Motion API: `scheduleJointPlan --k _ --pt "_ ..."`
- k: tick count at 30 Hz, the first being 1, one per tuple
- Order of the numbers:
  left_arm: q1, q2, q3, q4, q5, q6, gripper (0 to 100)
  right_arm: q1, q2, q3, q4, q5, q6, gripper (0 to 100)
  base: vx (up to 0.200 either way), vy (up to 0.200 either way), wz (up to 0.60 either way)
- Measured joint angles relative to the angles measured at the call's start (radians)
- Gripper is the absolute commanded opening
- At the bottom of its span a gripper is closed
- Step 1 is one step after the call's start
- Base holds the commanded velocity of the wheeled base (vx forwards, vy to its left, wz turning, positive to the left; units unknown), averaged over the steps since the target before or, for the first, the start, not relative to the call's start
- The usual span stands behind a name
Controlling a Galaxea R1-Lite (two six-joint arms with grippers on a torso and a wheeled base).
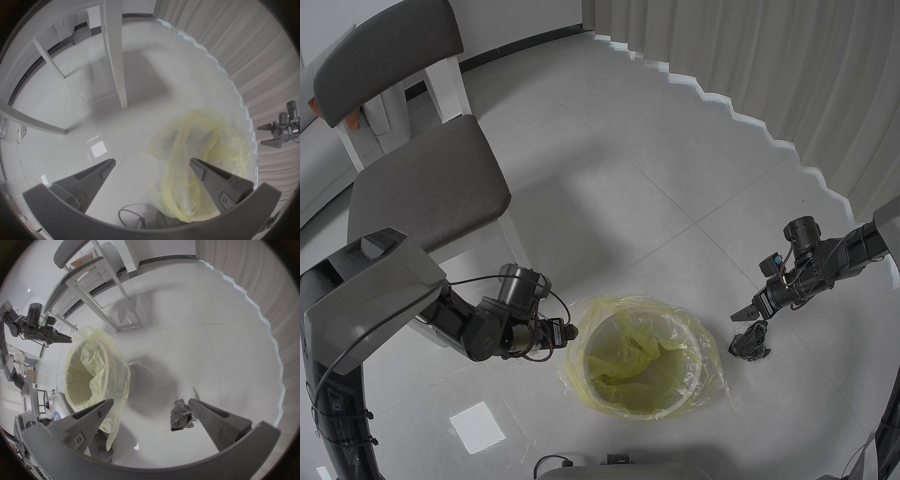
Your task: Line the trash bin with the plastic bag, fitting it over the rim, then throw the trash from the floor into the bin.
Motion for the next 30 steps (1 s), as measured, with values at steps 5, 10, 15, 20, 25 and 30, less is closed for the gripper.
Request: scheduleJointPlan --k 5,10,15,20,25,30 --pt "-0.020 -0.056 0.049 -0.053 0.003 0.003 100 -0.032 0.020 -0.008 0.001 0.000 -0.028 100 0.000 0.000 0.00" --pt "-0.037 -0.114 0.058 -0.059 0.005 0.004 100 -0.056 0.078 -0.036 0.001 -0.003 -0.033 100 0.000 0.000 0.00" --pt "-0.050 -0.177 0.067 -0.055 0.006 0.004 100 -0.077 0.146 -0.089 0.001 -0.006 -0.037 100 0.000 0.000 0.00" --pt "-0.062 -0.248 0.095 -0.053 0.013 0.006 100 -0.099 0.241 -0.198 0.011 -0.008 -0.041 100 0.000 0.000 0.00" --pt "-0.070 -0.285 0.111 -0.057 0.030 0.004 100 -0.112 0.326 -0.283 0.026 -0.011 -0.041 100 0.000 0.000 0.00" --pt "-0.079 -0.306 0.116 -0.060 0.046 0.003 100 -0.129 0.405 -0.364 0.037 -0.013 -0.043 100 0.000 0.000 0.00"
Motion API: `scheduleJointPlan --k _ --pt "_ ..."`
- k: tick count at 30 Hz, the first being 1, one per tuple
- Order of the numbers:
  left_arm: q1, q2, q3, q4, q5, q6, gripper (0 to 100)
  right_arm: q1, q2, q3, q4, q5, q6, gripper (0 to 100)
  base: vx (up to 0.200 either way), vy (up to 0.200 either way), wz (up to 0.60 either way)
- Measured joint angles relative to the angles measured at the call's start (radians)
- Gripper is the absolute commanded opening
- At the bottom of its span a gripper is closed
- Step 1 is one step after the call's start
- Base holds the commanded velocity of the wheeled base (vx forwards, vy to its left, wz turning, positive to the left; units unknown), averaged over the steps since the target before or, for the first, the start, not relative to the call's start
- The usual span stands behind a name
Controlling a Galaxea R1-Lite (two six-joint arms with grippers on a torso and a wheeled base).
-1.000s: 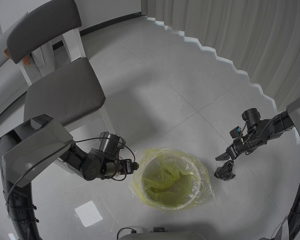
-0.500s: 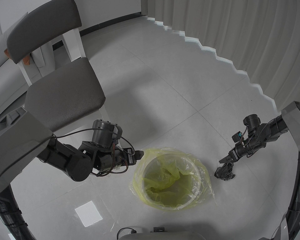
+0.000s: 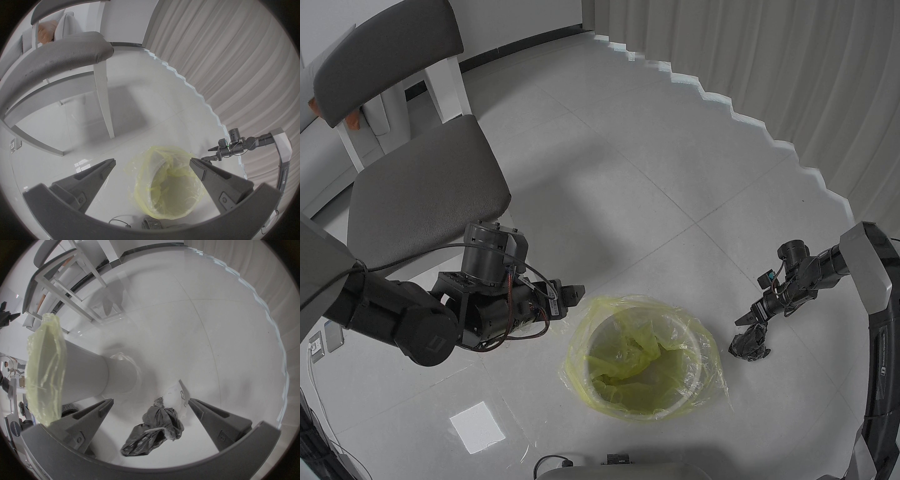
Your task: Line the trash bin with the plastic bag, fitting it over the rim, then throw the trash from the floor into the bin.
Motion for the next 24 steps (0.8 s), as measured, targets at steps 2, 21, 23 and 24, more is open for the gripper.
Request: scheduleJointPlan --k 2,21,23,24 --pt "-0.001 -0.005 0.000 -0.001 0.002 0.000 100 -0.006 0.024 -0.023 0.010 -0.001 -0.005 100 0.000 0.000 0.00" --pt "-0.016 0.024 -0.027 -0.031 0.028 -0.002 100 -0.040 0.085 -0.054 0.089 -0.053 -0.077 100 0.000 0.000 0.00" --pt "-0.016 0.026 -0.027 -0.032 0.028 -0.003 100 -0.035 0.085 -0.049 0.101 -0.059 -0.077 100 0.000 0.000 0.00" --pt "-0.016 0.027 -0.027 -0.031 0.027 -0.003 100 -0.032 0.085 -0.048 0.102 -0.063 -0.078 100 0.000 0.000 0.00"
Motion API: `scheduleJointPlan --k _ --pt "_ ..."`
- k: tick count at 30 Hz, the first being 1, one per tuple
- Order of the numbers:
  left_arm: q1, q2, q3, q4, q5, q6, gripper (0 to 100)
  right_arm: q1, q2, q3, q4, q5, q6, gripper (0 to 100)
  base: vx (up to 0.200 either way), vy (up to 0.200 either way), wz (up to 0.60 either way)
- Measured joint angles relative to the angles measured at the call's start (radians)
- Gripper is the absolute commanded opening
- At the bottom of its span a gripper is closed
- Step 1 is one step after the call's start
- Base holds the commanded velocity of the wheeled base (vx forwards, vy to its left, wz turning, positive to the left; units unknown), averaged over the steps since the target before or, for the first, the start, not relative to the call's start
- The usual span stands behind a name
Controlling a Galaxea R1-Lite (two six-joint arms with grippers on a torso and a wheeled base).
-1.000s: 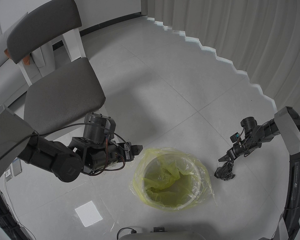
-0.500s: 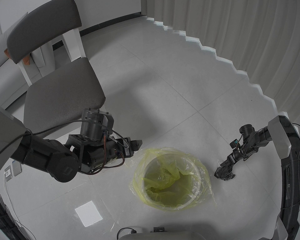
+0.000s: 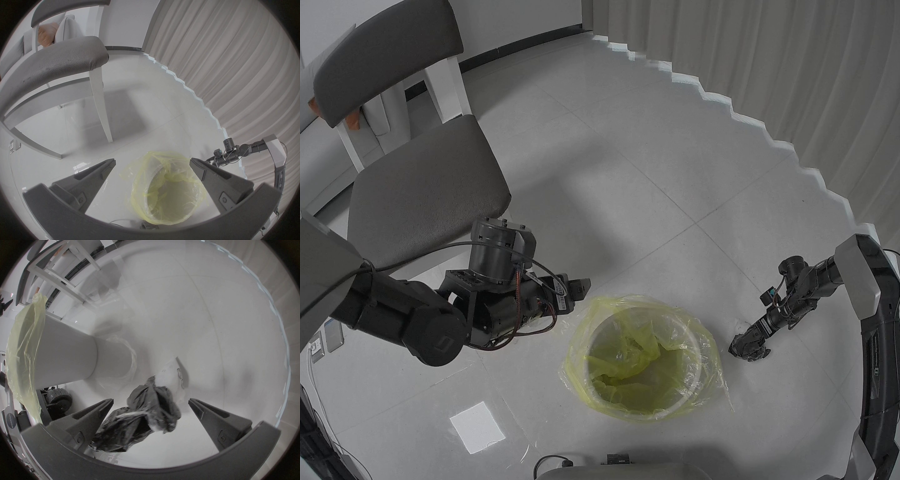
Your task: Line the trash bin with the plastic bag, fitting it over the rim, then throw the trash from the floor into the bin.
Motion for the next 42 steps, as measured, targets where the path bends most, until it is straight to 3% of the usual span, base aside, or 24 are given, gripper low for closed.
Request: scheduleJointPlan --k 9,10,27,35,42 --pt "0.002 0.004 -0.003 -0.002 0.000 -0.020 100 0.018 0.008 0.004 0.009 -0.012 0.006 100 0.000 0.000 0.00" --pt "0.002 0.005 -0.003 -0.002 0.000 -0.020 100 0.018 0.009 0.004 0.011 -0.012 0.006 0 0.000 0.000 0.00" --pt "0.007 0.008 0.027 -0.001 0.001 -0.037 100 0.018 -0.069 0.051 0.024 -0.011 0.003 0 0.000 0.000 0.00" --pt "0.025 -0.009 0.078 0.006 0.019 -0.033 100 0.011 -0.262 0.167 0.021 -0.008 -0.043 0 0.000 0.000 0.00" --pt "0.062 -0.032 0.117 0.024 0.088 0.013 100 0.015 -0.531 0.256 0.021 0.032 -0.075 0 0.000 0.000 0.00"
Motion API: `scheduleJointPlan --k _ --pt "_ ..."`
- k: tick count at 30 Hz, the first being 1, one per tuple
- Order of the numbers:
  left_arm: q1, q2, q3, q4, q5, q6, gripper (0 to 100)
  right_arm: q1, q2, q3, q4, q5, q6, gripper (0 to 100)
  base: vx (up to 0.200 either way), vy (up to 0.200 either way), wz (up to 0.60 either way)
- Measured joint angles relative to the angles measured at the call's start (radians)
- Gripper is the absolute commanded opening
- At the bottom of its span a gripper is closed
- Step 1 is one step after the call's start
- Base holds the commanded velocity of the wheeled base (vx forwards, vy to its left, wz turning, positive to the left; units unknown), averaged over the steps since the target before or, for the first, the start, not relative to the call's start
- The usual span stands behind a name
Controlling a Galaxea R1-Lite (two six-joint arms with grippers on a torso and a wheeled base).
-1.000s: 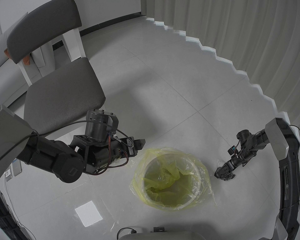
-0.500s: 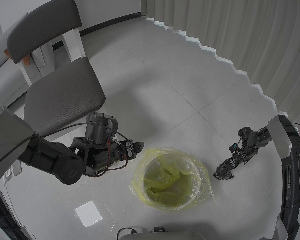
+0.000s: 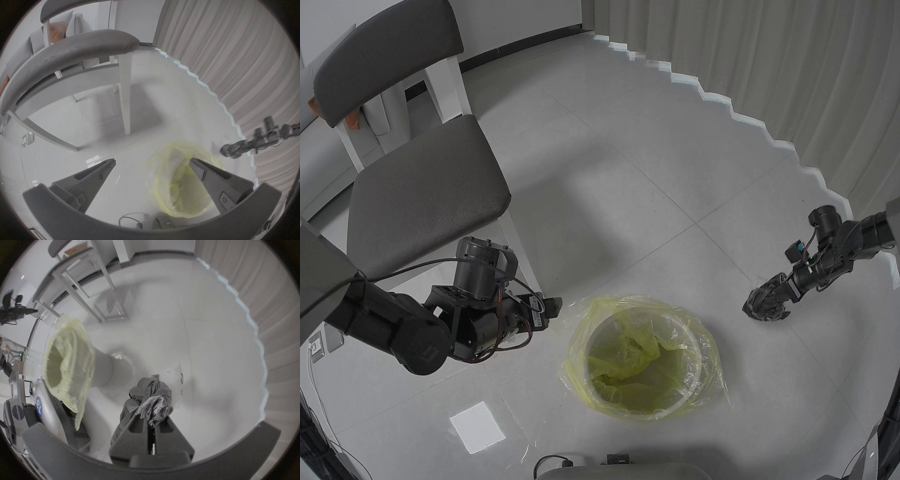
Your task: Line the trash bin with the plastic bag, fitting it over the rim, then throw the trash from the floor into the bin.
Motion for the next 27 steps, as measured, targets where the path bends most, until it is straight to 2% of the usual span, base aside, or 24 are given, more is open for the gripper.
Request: scheduleJointPlan --k 5,9,14,18,27 --pt "0.033 -0.026 0.011 0.038 0.058 0.038 100 0.051 -0.200 0.077 0.001 0.053 -0.010 0 0.000 0.000 0.00" --pt "0.066 -0.046 0.026 0.071 0.115 0.054 100 0.162 -0.352 0.192 0.001 0.124 -0.011 0 0.000 0.000 0.00" --pt "0.092 -0.074 0.051 0.090 0.157 0.057 100 0.314 -0.471 0.348 0.001 0.179 -0.006 0 0.000 0.000 0.00" --pt "0.113 -0.100 0.058 0.097 0.182 0.061 100 0.413 -0.522 0.419 0.000 0.198 0.003 0 0.000 0.000 0.00" --pt "0.144 -0.128 0.046 0.099 0.191 0.037 100 0.544 -0.467 0.428 -0.005 0.205 0.038 0 0.000 0.000 0.00"
